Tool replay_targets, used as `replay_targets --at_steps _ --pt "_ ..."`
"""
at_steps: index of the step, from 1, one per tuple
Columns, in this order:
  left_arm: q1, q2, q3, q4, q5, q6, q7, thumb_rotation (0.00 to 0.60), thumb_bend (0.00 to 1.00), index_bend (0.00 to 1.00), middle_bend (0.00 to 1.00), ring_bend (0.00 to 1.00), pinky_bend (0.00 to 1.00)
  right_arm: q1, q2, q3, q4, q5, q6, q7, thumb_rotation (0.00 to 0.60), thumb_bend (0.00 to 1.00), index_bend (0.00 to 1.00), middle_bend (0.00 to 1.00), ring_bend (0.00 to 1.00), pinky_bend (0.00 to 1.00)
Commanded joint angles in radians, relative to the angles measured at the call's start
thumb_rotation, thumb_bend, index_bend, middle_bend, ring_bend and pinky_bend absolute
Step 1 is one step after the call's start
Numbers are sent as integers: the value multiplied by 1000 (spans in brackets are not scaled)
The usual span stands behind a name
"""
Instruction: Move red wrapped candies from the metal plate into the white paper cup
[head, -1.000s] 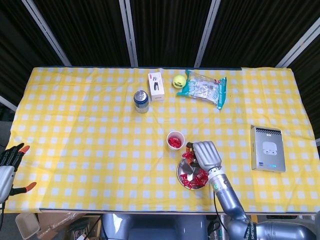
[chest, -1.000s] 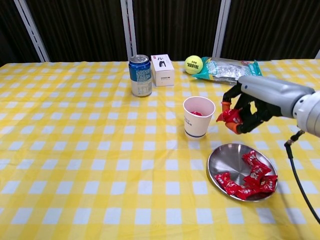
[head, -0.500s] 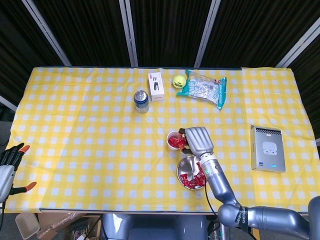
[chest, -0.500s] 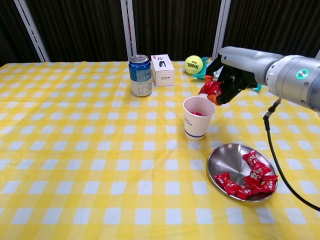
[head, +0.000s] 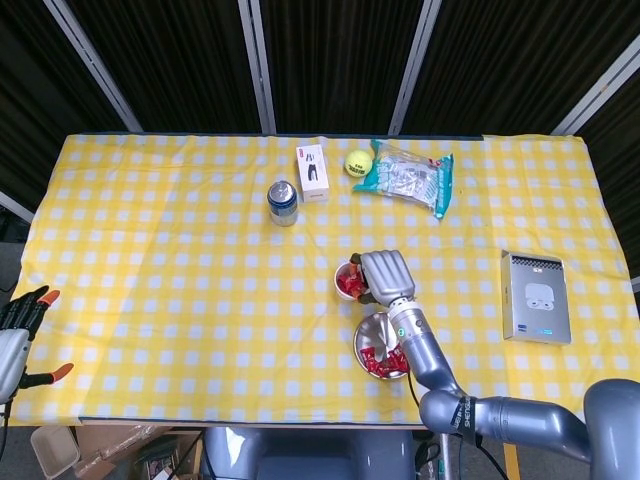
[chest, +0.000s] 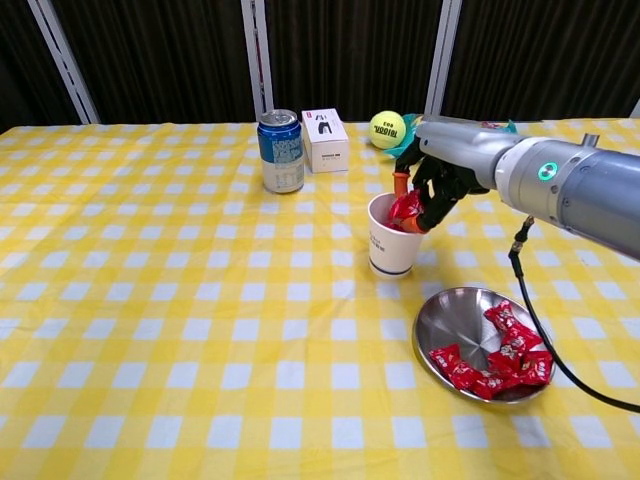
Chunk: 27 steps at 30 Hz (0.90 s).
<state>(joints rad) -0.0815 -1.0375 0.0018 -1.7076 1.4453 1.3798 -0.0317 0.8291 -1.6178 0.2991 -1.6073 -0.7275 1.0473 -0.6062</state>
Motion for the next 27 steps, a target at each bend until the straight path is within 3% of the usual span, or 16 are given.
replay_targets --at_steps 1,12,22,27 --pt "0 0 0 0 0 0 1 600 8 0 0 0 0 4 3 -15 0 -7 -4 -5 600 277 459 694 601 904" --pt "1 0 3 -2 5 3 1 600 8 0 0 0 0 -2 19 -28 -44 -48 25 21 600 251 425 694 592 904" --pt "2 -1 3 0 9 8 0 600 8 0 0 0 0 -16 60 -8 -145 -122 78 65 600 251 425 694 592 904" --pt "4 -2 4 2 14 13 1 600 9 0 0 0 0 -36 87 -28 -201 -151 105 64 600 251 425 694 592 904"
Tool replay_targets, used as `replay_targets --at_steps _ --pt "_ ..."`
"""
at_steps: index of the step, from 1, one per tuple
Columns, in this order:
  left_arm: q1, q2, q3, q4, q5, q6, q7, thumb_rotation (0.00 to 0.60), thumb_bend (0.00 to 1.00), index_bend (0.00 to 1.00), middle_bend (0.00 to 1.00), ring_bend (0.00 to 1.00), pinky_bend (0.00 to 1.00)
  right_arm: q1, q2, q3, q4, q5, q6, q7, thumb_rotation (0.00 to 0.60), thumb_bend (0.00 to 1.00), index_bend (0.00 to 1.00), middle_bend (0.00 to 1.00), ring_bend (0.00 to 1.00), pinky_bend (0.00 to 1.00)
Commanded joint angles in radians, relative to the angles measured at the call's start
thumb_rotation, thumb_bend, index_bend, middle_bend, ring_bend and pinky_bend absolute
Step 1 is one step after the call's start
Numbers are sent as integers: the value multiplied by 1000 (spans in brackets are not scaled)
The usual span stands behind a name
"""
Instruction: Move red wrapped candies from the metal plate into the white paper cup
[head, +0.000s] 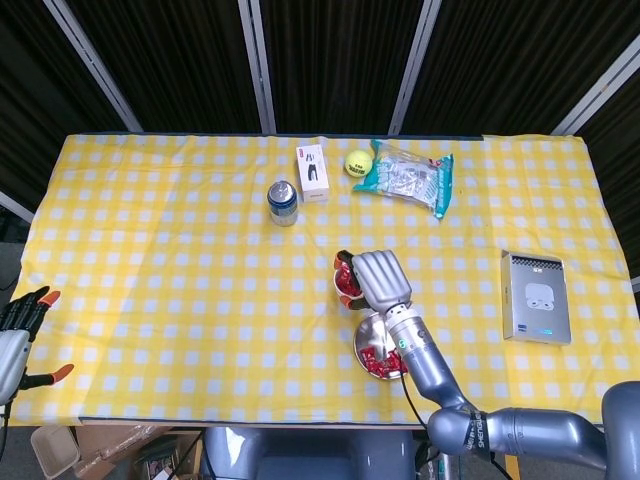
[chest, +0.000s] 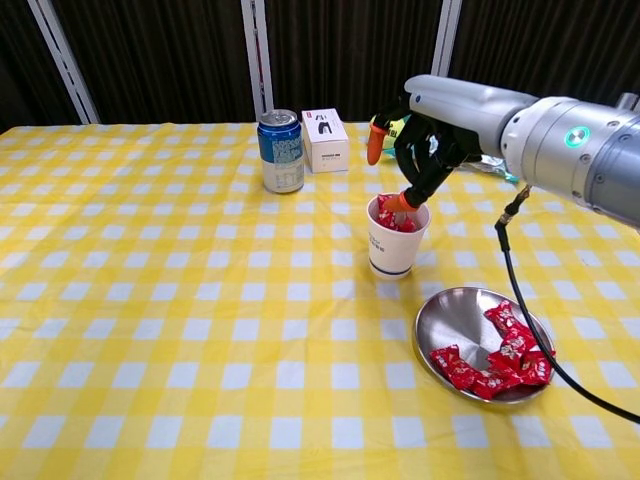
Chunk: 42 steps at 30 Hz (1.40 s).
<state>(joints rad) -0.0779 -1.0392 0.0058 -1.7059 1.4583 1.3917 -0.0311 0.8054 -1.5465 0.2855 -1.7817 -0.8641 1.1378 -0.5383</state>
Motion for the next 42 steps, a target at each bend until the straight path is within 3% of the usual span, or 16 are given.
replay_targets --at_steps 1,9,15,42 --pt "0 -1 1 1 2 1 1 600 9 0 0 0 0 -18 25 -27 -42 -19 21 -12 600 251 425 694 592 904" --pt "3 -2 2 2 6 8 5 600 8 0 0 0 0 -88 54 -171 -78 -46 61 -70 600 251 411 690 587 904" --pt "7 -6 1 6 13 20 9 600 8 0 0 0 0 -132 45 -245 -47 -42 74 -93 600 251 390 680 577 904" --pt "13 -10 3 12 20 34 16 600 8 0 0 0 0 -217 65 -322 -45 -59 99 -150 600 250 389 680 576 904"
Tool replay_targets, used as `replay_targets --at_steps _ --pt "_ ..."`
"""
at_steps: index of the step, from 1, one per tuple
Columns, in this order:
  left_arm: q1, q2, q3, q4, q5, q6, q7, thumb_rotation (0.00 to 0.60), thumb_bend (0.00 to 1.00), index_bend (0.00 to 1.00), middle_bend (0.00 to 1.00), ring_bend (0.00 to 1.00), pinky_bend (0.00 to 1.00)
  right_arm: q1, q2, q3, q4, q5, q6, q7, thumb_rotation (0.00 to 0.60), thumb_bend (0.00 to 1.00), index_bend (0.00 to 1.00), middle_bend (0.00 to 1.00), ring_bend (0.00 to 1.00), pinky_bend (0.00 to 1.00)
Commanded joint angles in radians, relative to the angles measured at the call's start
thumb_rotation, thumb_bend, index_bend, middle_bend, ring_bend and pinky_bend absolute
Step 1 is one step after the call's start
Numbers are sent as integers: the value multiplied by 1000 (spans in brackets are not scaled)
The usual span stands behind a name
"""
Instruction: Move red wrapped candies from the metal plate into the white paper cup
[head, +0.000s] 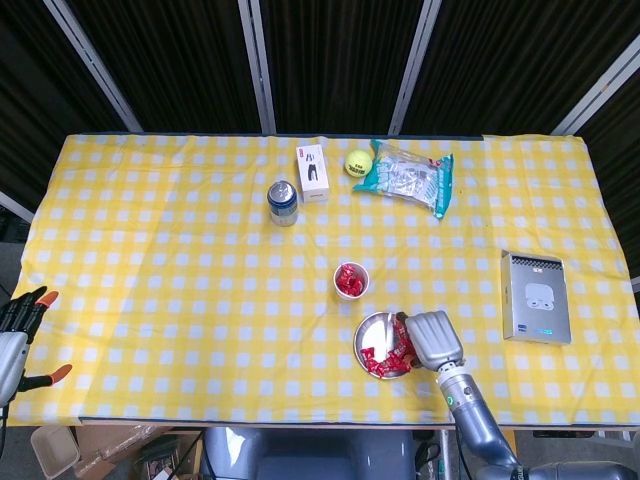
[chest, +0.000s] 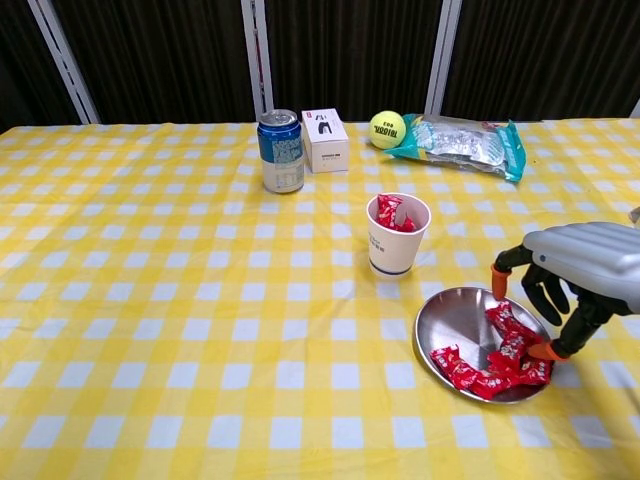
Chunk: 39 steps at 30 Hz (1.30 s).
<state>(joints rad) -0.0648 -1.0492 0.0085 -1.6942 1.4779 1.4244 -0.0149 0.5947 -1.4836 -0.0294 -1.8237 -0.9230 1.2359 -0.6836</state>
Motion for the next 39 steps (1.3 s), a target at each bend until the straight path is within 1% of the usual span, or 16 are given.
replay_targets --at_steps 1,6,14,22,29,39 --pt "1 0 0 1 1 1 0 600 8 0 0 0 0 -9 3 -11 -4 -2 1 -6 600 250 388 680 576 904" --pt "2 -1 1 1 5 4 3 600 8 0 0 0 0 -24 2 -26 -1 -10 1 -12 600 250 389 680 576 904" --pt "2 -3 0 1 2 5 7 600 9 0 0 0 0 -33 -12 -26 18 -6 -17 -20 600 249 389 680 576 904" --pt "2 -3 -2 1 0 5 6 600 9 0 0 0 0 -30 -44 -3 29 -5 -39 -12 600 250 389 680 576 904" --pt "1 -2 -3 3 -3 2 0 600 8 0 0 0 0 -30 -67 12 38 -19 -36 -15 600 250 389 680 576 904" --pt "0 0 -4 1 -4 -1 -2 600 9 0 0 0 0 -31 -79 19 39 -29 -36 -32 600 250 389 680 576 904"
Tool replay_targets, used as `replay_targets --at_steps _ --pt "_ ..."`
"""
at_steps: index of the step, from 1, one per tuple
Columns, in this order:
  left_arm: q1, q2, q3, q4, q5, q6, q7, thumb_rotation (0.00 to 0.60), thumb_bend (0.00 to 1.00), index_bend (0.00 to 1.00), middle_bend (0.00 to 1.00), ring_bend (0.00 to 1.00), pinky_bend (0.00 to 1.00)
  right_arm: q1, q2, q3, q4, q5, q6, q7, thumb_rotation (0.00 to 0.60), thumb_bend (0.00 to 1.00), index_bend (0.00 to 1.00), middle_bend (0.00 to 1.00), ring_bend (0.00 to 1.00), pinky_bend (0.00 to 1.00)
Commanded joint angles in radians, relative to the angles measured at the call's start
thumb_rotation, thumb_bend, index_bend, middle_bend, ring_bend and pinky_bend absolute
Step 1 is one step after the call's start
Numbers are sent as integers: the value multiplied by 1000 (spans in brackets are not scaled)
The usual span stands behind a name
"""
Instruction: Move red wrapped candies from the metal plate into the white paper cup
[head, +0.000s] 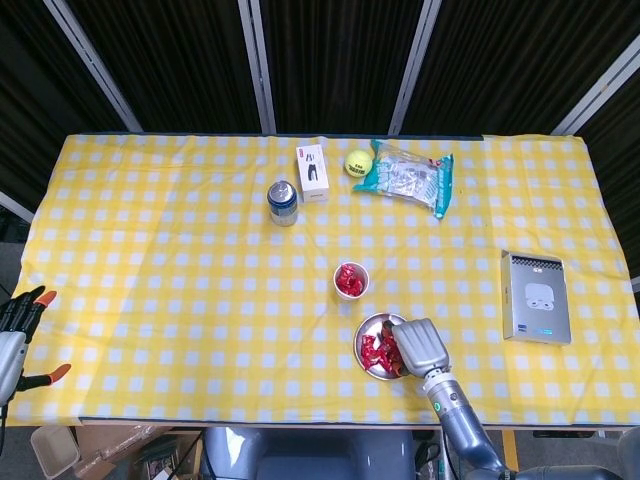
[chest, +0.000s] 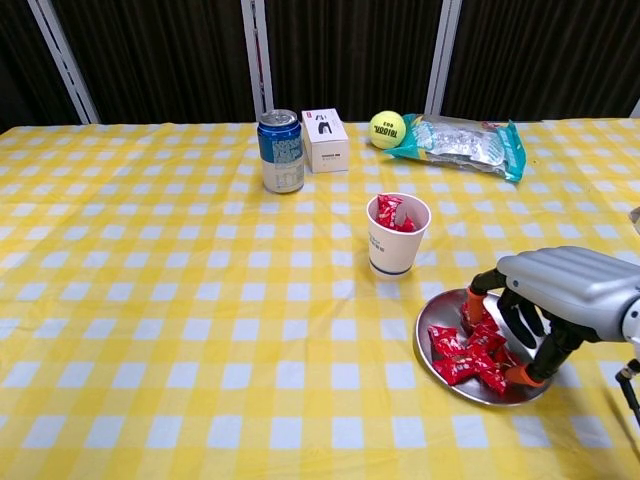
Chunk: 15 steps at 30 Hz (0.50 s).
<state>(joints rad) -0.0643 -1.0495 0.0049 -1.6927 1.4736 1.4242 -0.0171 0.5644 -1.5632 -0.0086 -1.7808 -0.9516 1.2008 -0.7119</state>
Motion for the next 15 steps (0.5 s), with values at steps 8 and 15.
replay_targets --at_steps 8,15 --pt "1 0 1 -1 2 1 2 600 8 0 0 0 0 -9 -9 -6 17 14 -10 -8 600 249 404 680 576 904" --pt "1 -1 0 0 3 3 1 600 9 0 0 0 0 -16 -21 2 49 4 -33 40 600 396 609 690 645 907"
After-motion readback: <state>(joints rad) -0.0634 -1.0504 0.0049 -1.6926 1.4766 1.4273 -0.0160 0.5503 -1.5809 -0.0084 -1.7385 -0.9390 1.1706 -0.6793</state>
